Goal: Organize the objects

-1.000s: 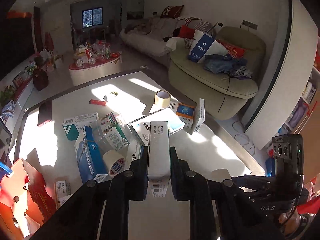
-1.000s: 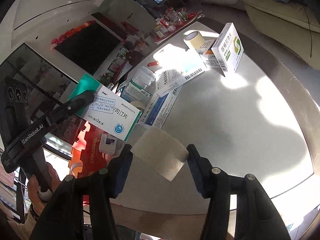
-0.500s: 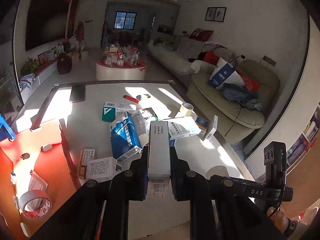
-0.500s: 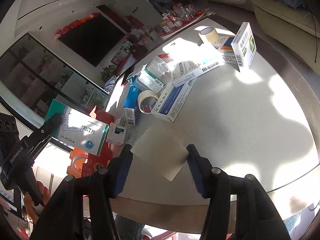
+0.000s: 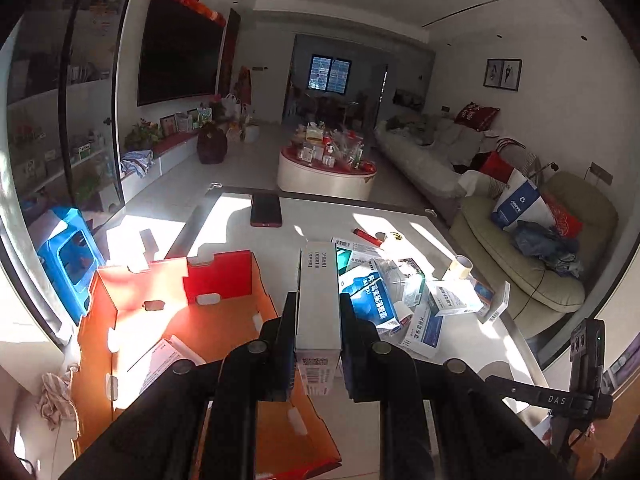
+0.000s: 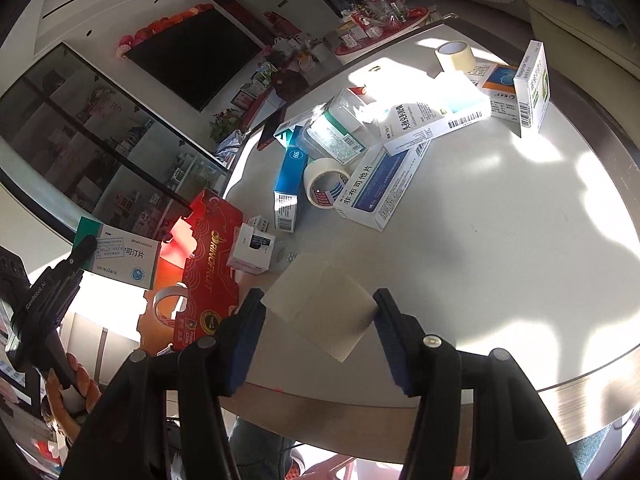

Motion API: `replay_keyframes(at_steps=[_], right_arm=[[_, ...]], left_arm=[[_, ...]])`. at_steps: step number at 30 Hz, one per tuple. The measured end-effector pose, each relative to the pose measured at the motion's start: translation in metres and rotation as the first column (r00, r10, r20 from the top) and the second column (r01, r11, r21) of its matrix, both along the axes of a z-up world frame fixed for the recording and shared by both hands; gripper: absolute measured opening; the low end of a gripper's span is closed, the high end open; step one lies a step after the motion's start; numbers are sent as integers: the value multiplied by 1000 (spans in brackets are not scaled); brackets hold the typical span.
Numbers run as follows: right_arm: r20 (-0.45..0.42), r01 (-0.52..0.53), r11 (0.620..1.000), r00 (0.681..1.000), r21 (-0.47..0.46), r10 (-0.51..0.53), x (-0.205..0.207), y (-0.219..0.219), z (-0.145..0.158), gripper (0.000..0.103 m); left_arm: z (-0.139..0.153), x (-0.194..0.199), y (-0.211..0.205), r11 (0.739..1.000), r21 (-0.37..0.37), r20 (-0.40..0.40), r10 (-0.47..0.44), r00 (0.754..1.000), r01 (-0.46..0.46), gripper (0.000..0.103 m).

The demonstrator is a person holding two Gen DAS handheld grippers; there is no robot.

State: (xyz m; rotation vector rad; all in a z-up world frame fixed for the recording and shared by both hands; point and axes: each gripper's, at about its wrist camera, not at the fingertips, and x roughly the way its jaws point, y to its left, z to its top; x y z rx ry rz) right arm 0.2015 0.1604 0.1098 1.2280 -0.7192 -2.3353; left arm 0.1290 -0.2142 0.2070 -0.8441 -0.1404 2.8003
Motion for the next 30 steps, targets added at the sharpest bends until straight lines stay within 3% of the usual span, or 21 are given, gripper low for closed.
replay_keyframes(at_steps=[7,19,30], right_arm=[[-27,-42,999,999,9,42,1,-19,14,55],[-52,-126,992,991,5,126,0,-52,26,55],[-51,-143,990,988,1,143,1,-59,27,55]], left_arm=[[-8,5,-13,996,-54,-20,69,997,-70,19],[-15,6,-17,995,-49,-5,85,996,-85,19],[-18,6,-16,995,-56,-3,86,996,-86,19]])
